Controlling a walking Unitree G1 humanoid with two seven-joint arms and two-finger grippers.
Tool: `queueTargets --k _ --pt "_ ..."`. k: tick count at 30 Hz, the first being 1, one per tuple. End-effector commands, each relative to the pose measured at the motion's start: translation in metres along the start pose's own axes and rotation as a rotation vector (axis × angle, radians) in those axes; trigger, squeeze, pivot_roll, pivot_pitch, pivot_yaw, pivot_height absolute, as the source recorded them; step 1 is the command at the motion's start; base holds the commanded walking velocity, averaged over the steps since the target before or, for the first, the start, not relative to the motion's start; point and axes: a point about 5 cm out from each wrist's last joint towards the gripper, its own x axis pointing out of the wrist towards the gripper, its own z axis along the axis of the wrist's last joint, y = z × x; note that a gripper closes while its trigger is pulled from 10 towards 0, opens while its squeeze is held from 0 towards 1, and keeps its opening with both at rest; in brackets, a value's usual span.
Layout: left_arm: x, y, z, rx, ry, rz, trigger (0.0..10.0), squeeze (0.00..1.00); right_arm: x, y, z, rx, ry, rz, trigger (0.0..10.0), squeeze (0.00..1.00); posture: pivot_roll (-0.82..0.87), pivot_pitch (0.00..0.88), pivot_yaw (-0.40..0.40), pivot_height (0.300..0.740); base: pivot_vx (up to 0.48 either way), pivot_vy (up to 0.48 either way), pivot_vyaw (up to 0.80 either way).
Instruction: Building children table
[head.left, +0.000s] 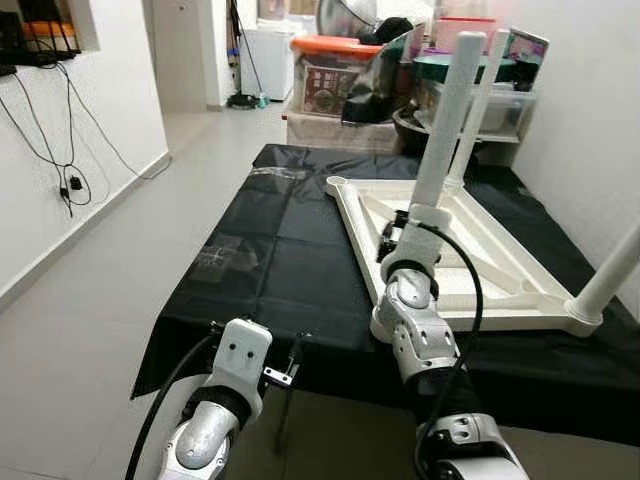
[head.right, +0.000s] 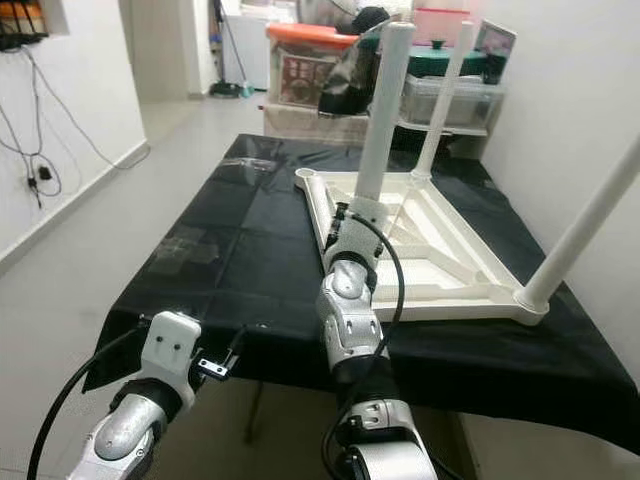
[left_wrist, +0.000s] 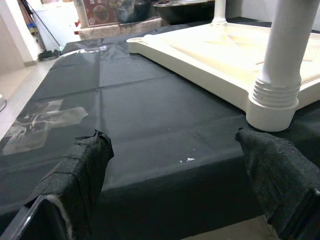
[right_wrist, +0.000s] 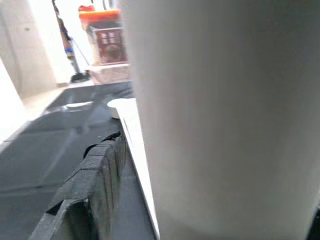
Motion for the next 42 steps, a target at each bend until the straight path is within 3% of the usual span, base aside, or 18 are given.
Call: queueTargets --k 1,10,11,12,13,15,16,17,18,19,20,22,23,33,35,42 --pt "0.001 -0.001 0.000 0.002 -0.004 -0.005 10.0 0.00 0.002 0.007 0.012 0.024 -0.044 0.040 10.0 0.04 0.10 0.000 -0.064 0.740 0.000 0.000 0.00" --pt "0.001 -0.002 0.000 0.002 -0.005 -0.005 10.0 0.00 0.008 0.003 0.021 0.042 -0.071 0.099 10.0 0.00 0.10 0.000 -0.063 0.740 0.000 0.000 0.00" --pt "0.002 -0.002 0.000 0.001 -0.008 -0.005 10.0 0.00 0.015 -0.001 0.027 0.046 -0.063 0.269 10.0 0.00 0.10 0.000 -0.069 0.740 0.000 0.000 0.00" --pt "0.002 -0.002 0.000 0.001 -0.008 -0.005 10.0 0.00 0.015 -0.001 0.027 0.046 -0.063 0.269 10.0 0.00 0.10 0.000 -0.069 0.740 0.000 0.000 0.00" --pt "0.003 -0.003 0.001 0.000 -0.010 -0.003 10.0 0.00 0.022 -0.005 0.033 0.049 -0.049 0.435 10.0 0.00 0.10 0.000 -0.070 0.740 0.000 0.000 0.00" --pt "0.003 -0.003 0.001 0.000 -0.010 -0.003 10.0 0.00 0.022 -0.005 0.033 0.049 -0.049 0.435 10.0 0.00 0.10 0.000 -0.070 0.740 0.000 0.000 0.00" --pt "0.003 -0.003 0.001 0.000 -0.012 -0.003 10.0 0.00 0.026 -0.008 0.039 0.019 -0.042 0.606 10.0 0.00 0.10 0.000 -0.072 0.740 0.000 0.000 0.00" --pt "0.003 -0.003 0.001 0.000 -0.012 -0.003 10.0 0.00 0.026 -0.008 0.039 0.019 -0.042 0.606 10.0 0.00 0.10 0.000 -0.072 0.740 0.000 0.000 0.00" --pt "0.004 -0.003 0.002 0.000 -0.014 -0.002 10.0 0.00 0.028 -0.009 0.044 0.006 -0.024 0.767 10.0 0.00 0.10 0.000 -0.073 0.740 0.000 0.000 0.00" --pt "0.004 -0.003 0.002 0.000 -0.014 -0.002 10.0 0.00 0.028 -0.009 0.044 0.006 -0.024 0.767 10.0 0.00 0.10 0.000 -0.073 0.740 0.000 0.000 0.00" --pt "0.004 -0.003 0.002 0.000 -0.017 -0.002 10.0 0.00 0.026 -0.007 0.046 -0.024 -0.002 0.901 10.0 0.00 0.11 0.000 -0.080 0.740 0.000 0.000 0.00" --pt "0.004 -0.003 0.002 0.000 -0.017 -0.002 10.0 0.00 0.026 -0.007 0.046 -0.024 -0.002 0.901 10.0 0.00 0.11 0.000 -0.080 0.740 0.000 0.000 0.00" --pt "0.004 -0.003 0.004 0.002 -0.023 -0.002 10.0 0.00 0.026 -0.005 0.045 -0.067 0.023 0.989 10.0 0.00 0.11 0.000 -0.084 0.740 0.000 0.000 0.00" --pt "0.003 -0.002 0.008 0.016 -0.041 0.001 10.0 0.00 0.032 0.003 0.042 -0.140 0.064 1.025 10.0 0.00 0.13 0.000 -0.092 0.740 0.000 0.000 0.00" --pt "0.002 -0.003 0.009 0.014 -0.047 0.005 10.0 0.00 0.036 0.005 0.045 -0.190 0.037 0.955 10.0 0.00 0.13 0.000 -0.097 0.740 0.000 0.000 0.00" --pt "0.001 -0.004 0.008 0.008 -0.043 0.010 10.0 0.00 0.034 0.010 0.040 -0.162 -0.003 0.908 10.0 0.00 0.12 0.000 -0.091 0.740 0.000 0.000 0.00"
